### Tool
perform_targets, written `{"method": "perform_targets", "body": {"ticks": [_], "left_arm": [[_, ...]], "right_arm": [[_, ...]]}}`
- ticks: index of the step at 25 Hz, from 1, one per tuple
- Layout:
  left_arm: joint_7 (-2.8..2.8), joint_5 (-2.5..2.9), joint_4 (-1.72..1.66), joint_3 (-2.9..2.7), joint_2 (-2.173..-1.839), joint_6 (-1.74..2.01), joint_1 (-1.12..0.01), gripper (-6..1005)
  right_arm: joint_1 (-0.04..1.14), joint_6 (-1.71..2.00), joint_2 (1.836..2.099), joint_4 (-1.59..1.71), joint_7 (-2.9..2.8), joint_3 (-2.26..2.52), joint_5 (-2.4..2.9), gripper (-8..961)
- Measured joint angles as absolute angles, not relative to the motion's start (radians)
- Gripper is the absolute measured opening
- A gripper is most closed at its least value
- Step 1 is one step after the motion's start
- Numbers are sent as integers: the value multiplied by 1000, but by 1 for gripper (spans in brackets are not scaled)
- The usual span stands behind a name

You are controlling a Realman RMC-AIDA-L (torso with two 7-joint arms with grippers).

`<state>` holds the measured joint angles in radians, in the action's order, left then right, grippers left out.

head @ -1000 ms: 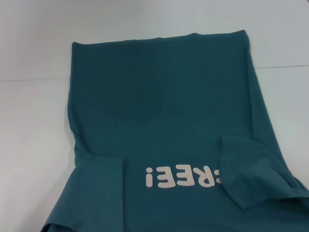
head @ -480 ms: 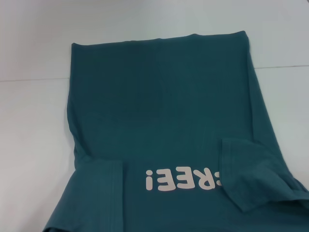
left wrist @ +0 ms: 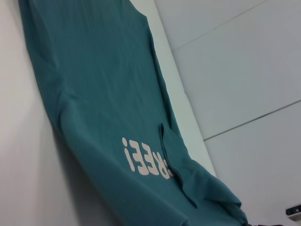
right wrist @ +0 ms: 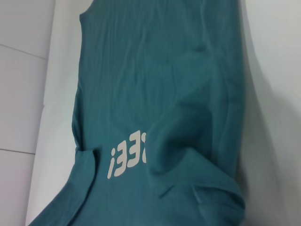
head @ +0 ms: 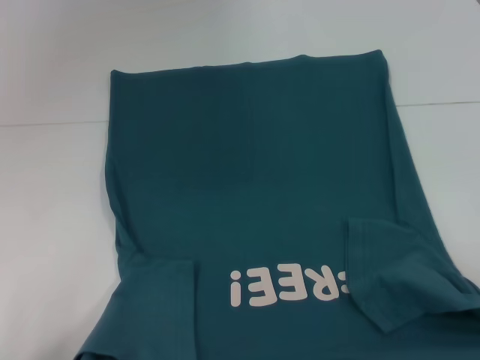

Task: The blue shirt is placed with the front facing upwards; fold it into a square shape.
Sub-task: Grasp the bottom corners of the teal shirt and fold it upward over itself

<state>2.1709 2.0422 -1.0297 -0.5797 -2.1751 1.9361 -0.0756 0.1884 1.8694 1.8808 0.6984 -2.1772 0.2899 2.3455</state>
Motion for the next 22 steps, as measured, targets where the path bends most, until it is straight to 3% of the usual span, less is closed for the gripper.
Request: {"method": "perform_targets", "body": {"ticks": [7, 12, 18, 22], "left_arm": [[2169, 2044, -1023, -578, -2172, 1920, -128, 51], [2170, 2045, -1023, -578, -2161, 1900, -189, 52], [2189, 2045, -1010, -579, -2136, 1859, -273, 52], [2195, 2045, -946, -583, -2106, 1809, -347, 52]], "right_arm": [[253, 1867, 1880, 691, -2177, 284, 2340, 132], [339, 1852, 1865, 695, -2189, 275, 2340, 134], [450, 1800, 1841, 692, -2206, 279, 2340, 135], [512, 1738, 1839, 690, -2207, 284, 2343, 137]]}}
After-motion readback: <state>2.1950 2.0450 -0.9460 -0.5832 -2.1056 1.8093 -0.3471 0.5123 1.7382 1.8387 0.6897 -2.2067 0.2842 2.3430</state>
